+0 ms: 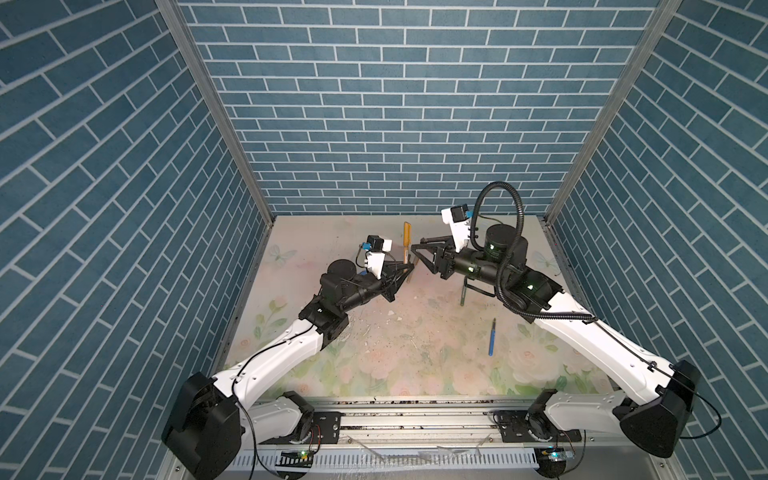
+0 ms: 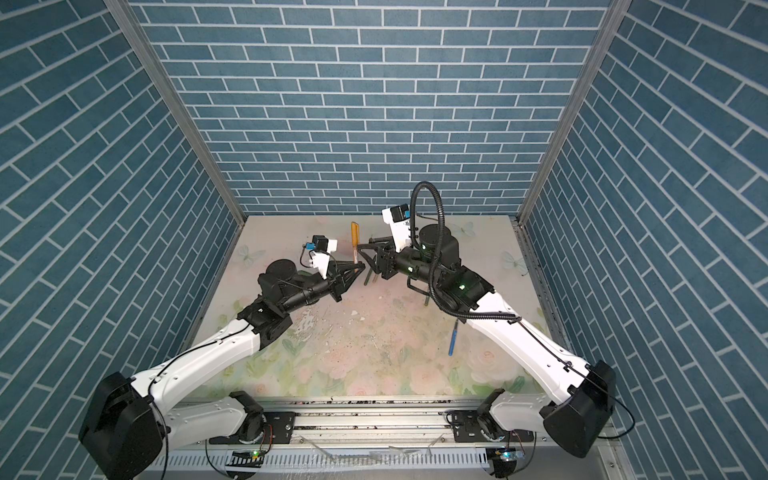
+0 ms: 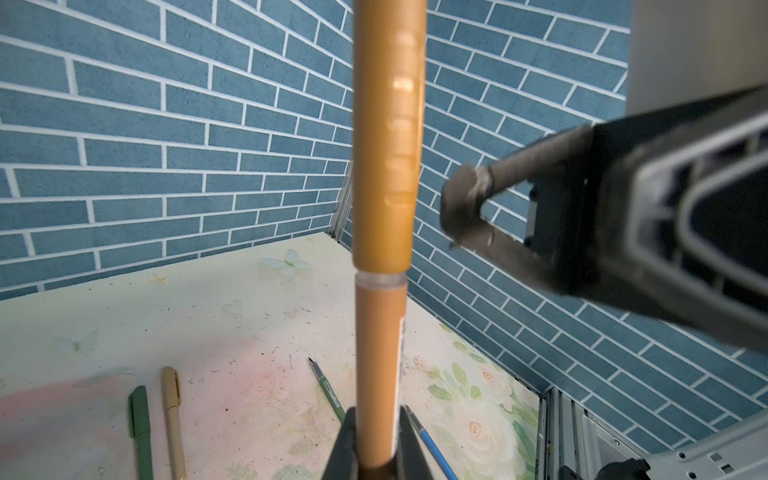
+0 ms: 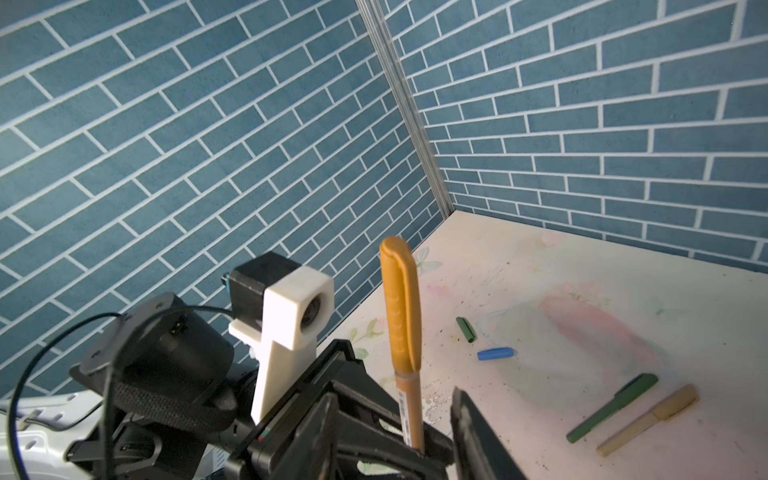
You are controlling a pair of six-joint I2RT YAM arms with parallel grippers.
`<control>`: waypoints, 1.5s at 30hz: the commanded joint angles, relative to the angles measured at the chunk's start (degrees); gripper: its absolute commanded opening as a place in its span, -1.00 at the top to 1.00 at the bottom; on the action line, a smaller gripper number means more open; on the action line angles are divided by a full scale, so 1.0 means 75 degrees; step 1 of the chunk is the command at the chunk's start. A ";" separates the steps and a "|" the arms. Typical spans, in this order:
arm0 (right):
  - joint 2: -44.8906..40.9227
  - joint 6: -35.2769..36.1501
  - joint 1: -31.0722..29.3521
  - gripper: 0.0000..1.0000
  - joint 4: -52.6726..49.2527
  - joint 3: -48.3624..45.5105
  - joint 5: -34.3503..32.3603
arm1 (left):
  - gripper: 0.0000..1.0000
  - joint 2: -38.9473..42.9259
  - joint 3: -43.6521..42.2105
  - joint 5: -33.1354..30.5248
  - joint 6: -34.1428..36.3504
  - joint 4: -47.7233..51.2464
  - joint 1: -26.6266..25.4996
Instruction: Insert the pens into the pen caps
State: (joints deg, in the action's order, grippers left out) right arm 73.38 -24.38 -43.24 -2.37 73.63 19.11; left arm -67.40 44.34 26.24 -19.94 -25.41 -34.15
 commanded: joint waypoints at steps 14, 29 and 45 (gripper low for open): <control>0.1778 0.0642 0.0353 0.29 -0.1401 0.2568 0.0867 | 1.00 -0.0072 0.0102 0.0268 0.0198 -0.0162 -0.0026; 0.1677 0.0411 0.0352 0.33 -0.1149 0.2409 0.1200 | 1.00 -0.0147 0.0150 0.0326 0.0107 -0.0116 -0.0028; 0.1602 0.0234 0.0315 0.74 -0.1145 0.1908 0.1509 | 1.00 0.0021 0.0127 0.0201 -0.0038 -0.0094 -0.0028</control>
State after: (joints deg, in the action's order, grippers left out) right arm 86.30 -21.71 -40.38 -10.37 90.06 27.83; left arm -68.25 44.42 28.14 -19.81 -23.83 -34.26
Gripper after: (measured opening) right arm 0.152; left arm 0.135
